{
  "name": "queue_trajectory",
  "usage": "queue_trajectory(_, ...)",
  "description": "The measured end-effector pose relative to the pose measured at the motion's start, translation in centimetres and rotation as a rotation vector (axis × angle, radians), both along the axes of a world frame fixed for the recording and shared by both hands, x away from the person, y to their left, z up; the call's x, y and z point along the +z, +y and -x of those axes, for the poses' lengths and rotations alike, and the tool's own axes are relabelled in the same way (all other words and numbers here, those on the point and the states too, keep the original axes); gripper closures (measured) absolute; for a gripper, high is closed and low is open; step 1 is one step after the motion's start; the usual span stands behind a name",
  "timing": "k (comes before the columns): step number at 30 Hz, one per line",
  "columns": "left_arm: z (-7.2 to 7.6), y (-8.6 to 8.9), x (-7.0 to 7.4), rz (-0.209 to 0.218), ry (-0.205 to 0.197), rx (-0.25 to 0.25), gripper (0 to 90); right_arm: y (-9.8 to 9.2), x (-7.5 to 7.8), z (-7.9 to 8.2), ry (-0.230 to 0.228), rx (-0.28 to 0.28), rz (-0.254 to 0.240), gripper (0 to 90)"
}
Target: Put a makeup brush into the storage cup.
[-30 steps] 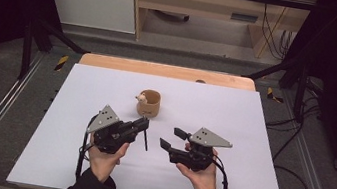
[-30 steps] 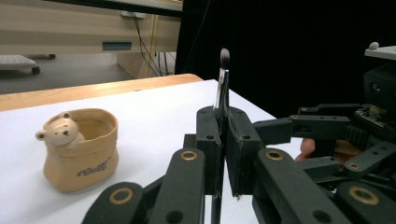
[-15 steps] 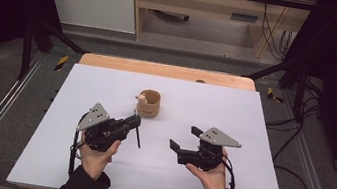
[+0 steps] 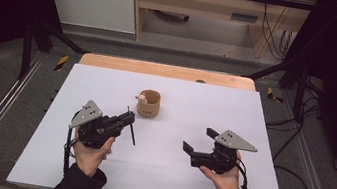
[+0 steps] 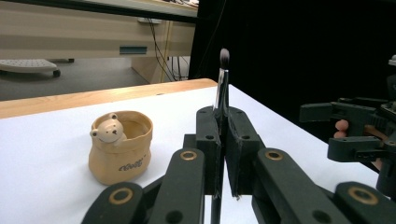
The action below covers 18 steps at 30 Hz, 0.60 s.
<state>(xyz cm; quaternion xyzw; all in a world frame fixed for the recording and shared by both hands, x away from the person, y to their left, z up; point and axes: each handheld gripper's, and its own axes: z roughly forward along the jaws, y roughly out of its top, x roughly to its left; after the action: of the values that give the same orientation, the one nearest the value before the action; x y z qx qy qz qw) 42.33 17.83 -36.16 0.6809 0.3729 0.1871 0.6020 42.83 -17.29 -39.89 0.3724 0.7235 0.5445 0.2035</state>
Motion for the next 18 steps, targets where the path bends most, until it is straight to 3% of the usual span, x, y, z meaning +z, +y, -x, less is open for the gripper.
queue_trajectory(18,-0.9,0.2,1.5,-0.039,-0.033,0.022,84.3,-4.4,-0.9,1.1,0.015,-0.099,-0.017,5.4)
